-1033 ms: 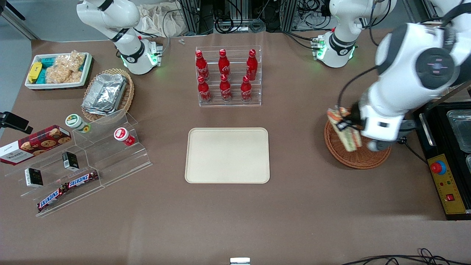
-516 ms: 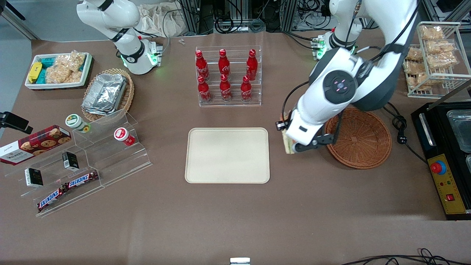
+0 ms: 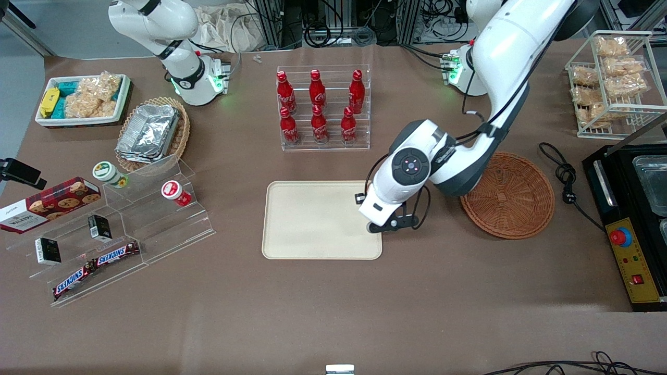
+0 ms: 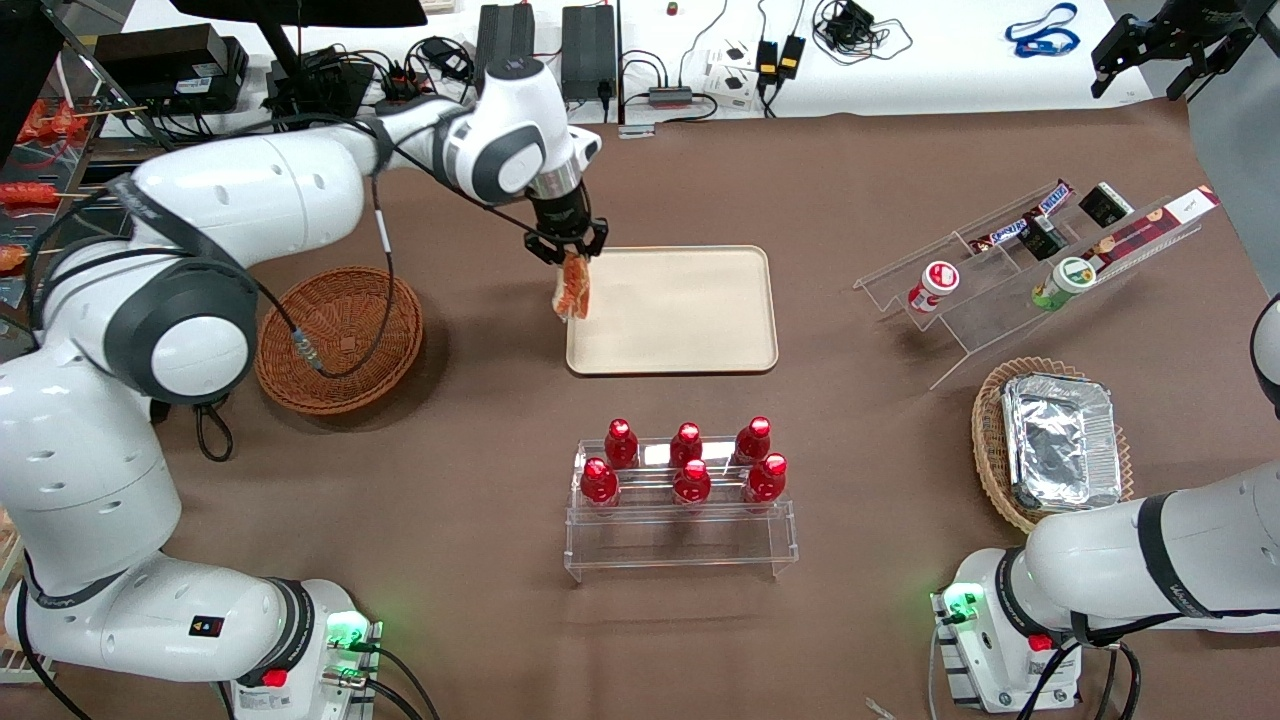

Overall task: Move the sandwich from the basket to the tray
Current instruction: 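Carry the sandwich with the left gripper over the cream tray, then lower the sandwich onto the tray and open the left gripper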

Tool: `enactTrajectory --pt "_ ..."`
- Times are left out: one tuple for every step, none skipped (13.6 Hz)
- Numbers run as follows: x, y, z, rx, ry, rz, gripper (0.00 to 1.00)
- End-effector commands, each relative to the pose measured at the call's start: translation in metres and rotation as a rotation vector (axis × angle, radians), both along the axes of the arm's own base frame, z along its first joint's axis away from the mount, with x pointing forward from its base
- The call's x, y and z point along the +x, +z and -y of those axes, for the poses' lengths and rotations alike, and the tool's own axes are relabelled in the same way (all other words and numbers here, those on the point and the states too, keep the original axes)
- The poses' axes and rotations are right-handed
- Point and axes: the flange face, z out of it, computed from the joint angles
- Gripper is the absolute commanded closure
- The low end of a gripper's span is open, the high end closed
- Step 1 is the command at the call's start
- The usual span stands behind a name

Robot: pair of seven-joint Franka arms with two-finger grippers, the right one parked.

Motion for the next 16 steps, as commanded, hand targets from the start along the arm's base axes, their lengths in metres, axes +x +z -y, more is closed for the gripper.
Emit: enactTrajectory --pt "0.001 -0.025 0.027 -0.022 0.013 0.04 1.0" --pt "-0.002 -0.037 0.033 -0.008 0.017 0.057 1.0" --pt "-0.002 -0.052 0.032 0.013 0.021 0.066 1.0" --pt "0.0 -0.063 0.034 0.02 0.023 0.08 0.93" --pt "0.003 -0.068 0.034 0.018 0.027 0.086 0.76" --pt "0.003 -0.07 0.034 0.016 0.026 0.084 0.65" --pt "0.003 -0.071 0.034 0.017 0.024 0.082 0.26" --pt "0.003 -0.071 0.034 0.016 0.023 0.083 0.01" --pt "0.003 -0.07 0.033 0.016 0.026 0.084 0.0" --pt "0.004 -0.069 0.032 0.015 0.028 0.084 0.0" --pt "0.005 -0.068 0.032 0.014 0.032 0.085 0.0" --pt "0.005 -0.067 0.031 0.015 0.034 0.085 0.0" --pt "0.006 -0.065 0.031 0.015 0.035 0.087 0.0" --pt "0.007 -0.064 0.03 0.016 0.037 0.087 0.0" --pt "0.009 -0.06 0.028 0.015 0.04 0.091 0.0" --pt "0.012 -0.049 0.027 0.012 0.045 0.106 0.0"
